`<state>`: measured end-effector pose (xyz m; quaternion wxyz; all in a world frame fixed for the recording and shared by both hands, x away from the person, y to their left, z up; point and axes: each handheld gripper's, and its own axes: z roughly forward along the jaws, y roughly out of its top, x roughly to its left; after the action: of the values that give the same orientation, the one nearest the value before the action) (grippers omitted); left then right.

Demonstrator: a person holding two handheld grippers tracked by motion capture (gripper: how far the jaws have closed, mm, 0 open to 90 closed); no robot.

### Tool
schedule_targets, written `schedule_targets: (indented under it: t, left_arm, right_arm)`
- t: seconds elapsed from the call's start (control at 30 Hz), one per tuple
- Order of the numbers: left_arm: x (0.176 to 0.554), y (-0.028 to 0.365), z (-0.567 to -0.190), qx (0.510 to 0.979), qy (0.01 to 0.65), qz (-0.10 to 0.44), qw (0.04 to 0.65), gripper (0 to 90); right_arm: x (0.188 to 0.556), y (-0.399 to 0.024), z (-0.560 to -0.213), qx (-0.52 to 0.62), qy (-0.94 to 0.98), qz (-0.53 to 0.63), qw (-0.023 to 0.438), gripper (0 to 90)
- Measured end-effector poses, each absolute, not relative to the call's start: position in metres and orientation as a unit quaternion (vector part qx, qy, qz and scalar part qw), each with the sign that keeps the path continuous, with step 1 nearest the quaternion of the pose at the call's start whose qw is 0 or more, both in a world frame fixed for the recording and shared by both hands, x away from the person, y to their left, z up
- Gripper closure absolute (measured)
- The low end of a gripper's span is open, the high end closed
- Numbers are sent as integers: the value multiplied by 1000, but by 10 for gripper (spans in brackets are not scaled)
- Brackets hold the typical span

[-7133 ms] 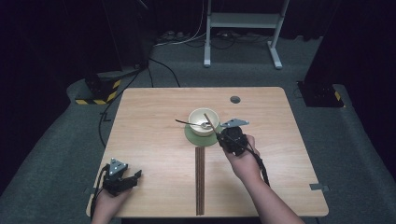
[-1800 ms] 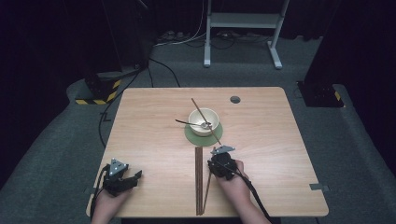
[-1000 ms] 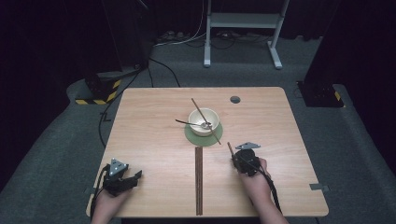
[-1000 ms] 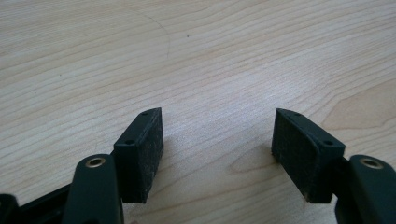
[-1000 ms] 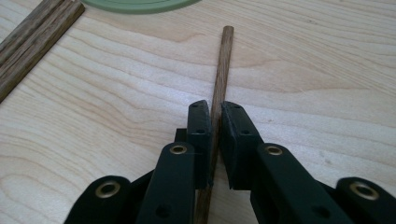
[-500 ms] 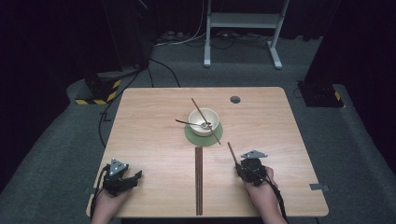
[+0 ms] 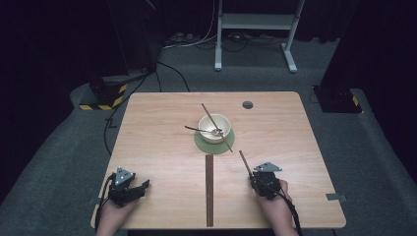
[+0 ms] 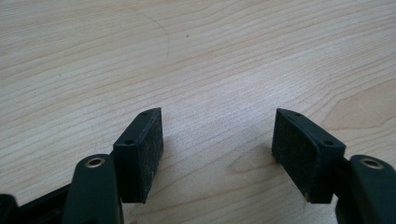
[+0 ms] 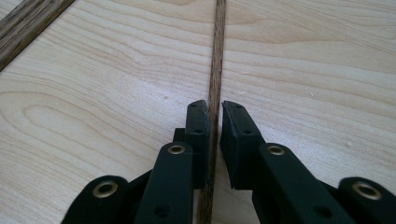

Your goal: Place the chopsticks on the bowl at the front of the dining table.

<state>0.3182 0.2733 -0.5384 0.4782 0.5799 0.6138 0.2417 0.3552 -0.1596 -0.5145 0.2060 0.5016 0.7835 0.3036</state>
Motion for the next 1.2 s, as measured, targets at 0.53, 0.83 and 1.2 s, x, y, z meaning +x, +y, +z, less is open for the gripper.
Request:
schedule_targets:
  t: [0.53,0.83,1.2]
  left_arm:
    - [318,274,-538,581,613,239,480,339]
    - [318,274,-538,582,613,239,478,340]
    - [318,274,-538,583,612,240,477,340]
  right_arm:
    - [350,-159,-519,501,773,314,229,836]
    - [357,-159,-513,508,783,298,202,843]
    - [362,-160,-486,491,781,319,218,844]
